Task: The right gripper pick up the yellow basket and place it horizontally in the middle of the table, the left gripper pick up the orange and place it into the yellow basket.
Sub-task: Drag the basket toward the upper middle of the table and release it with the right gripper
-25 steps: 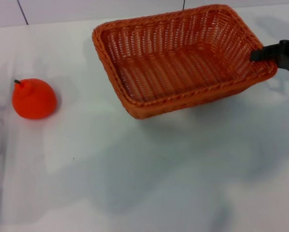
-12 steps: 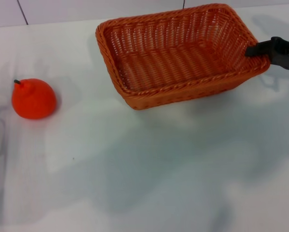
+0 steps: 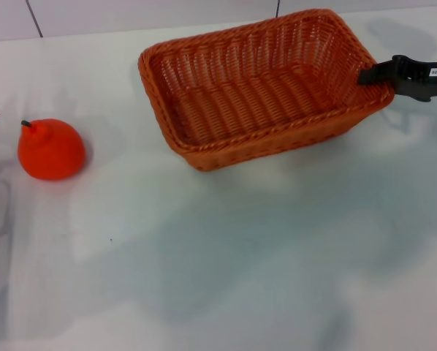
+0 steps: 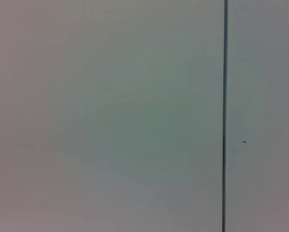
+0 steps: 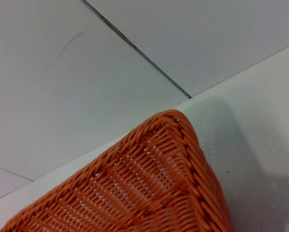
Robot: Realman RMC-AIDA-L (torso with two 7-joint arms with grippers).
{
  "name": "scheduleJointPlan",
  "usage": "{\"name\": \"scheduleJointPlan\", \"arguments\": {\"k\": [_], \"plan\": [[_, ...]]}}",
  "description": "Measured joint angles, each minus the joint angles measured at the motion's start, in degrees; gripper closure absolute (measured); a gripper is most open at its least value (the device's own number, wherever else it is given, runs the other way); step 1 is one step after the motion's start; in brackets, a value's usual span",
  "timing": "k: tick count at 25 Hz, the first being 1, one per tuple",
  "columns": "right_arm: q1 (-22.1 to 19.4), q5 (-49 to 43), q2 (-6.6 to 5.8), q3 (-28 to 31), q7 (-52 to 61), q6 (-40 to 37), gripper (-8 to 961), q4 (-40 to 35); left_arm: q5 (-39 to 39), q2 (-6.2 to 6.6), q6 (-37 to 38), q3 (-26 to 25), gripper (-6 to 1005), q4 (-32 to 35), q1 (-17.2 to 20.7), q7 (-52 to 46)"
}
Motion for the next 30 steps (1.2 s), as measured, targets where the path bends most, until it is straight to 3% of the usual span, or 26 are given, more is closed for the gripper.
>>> {"name": "scheduleJointPlan", "arguments": {"k": [18, 30], "plan": [[1.5, 0.0, 0.85, -1.5, -0.5, 2.9, 690, 1.1, 0.0, -0.07, 0.0, 0.0, 93, 0.0, 0.0, 0.0], [1.6, 0.4, 2.54, -1.4, -0.6, 5.4, 677, 1.1, 0.0, -0.07, 0.0, 0.0, 92, 0.0, 0.0, 0.0]]}}
